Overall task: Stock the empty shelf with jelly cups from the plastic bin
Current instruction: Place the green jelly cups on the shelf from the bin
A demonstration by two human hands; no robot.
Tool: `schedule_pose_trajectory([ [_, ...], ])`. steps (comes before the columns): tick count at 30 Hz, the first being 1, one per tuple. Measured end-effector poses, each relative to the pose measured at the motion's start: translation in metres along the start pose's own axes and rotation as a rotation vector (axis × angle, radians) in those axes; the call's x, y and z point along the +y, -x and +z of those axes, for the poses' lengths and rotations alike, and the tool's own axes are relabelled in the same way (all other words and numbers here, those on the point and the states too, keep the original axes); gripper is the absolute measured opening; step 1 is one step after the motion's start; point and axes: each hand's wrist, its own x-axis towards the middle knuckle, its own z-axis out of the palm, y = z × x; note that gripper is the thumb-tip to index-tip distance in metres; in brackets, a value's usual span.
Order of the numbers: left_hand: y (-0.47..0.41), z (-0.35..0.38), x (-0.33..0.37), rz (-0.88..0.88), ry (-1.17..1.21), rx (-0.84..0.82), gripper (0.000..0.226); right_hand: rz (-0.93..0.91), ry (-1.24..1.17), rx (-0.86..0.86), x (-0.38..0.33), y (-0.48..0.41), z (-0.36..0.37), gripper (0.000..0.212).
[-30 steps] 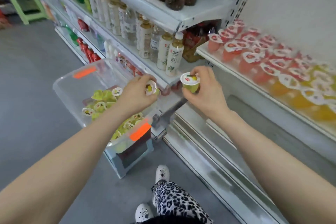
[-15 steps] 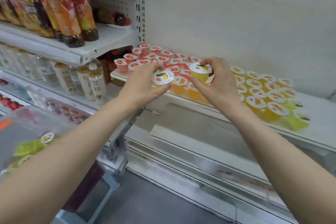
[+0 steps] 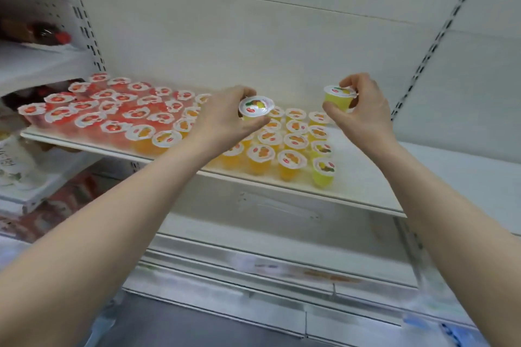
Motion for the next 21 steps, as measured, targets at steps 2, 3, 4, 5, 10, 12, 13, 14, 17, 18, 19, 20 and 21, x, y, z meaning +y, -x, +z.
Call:
schedule_pose_trajectory([
  [2, -0.007, 0.015, 0.014, -0.009, 0.001, -0.010, 0.058, 0.083, 0.018, -0.017, 0.030, -0.008, -0.007, 0.040],
  [3, -0.010, 0.022, 0.020, -0.011, -0.002, -0.014, 0.058, 0.124, 0.029, -0.039, 0.044, -0.010, -0.010, 0.039],
  [4, -0.012, 0.029, 0.025, -0.012, -0.008, -0.019, 0.058, 0.159, 0.048, -0.072, 0.058, -0.013, -0.010, 0.038],
  [5, -0.015, 0.035, 0.030, -0.016, -0.012, -0.025, 0.057, 0.183, 0.072, -0.113, 0.070, -0.015, -0.008, 0.038],
  [10, -0.024, 0.052, 0.043, -0.056, -0.027, -0.042, 0.055, 0.221, 0.078, -0.242, 0.111, -0.016, 0.014, 0.038],
  [12, -0.027, 0.054, 0.044, -0.077, -0.031, -0.044, 0.055, 0.226, 0.066, -0.268, 0.119, -0.019, 0.024, 0.039],
  [13, -0.028, 0.055, 0.044, -0.086, -0.029, -0.045, 0.054, 0.225, 0.062, -0.276, 0.121, -0.021, 0.028, 0.039],
  [14, -0.030, 0.055, 0.045, -0.093, -0.026, -0.045, 0.054, 0.224, 0.061, -0.281, 0.124, -0.024, 0.031, 0.039],
  [17, -0.033, 0.055, 0.046, -0.105, -0.021, -0.042, 0.052, 0.227, 0.070, -0.303, 0.134, -0.032, 0.040, 0.040],
  [18, -0.033, 0.056, 0.047, -0.106, -0.024, -0.040, 0.053, 0.226, 0.072, -0.311, 0.137, -0.034, 0.043, 0.040],
  [19, -0.034, 0.057, 0.047, -0.104, -0.029, -0.039, 0.054, 0.225, 0.071, -0.316, 0.140, -0.036, 0.045, 0.040],
  [20, -0.035, 0.058, 0.047, -0.101, -0.034, -0.039, 0.055, 0.222, 0.069, -0.317, 0.142, -0.038, 0.048, 0.040],
  [21, -0.036, 0.059, 0.048, -0.098, -0.037, -0.040, 0.055, 0.217, 0.066, -0.317, 0.143, -0.040, 0.050, 0.040],
])
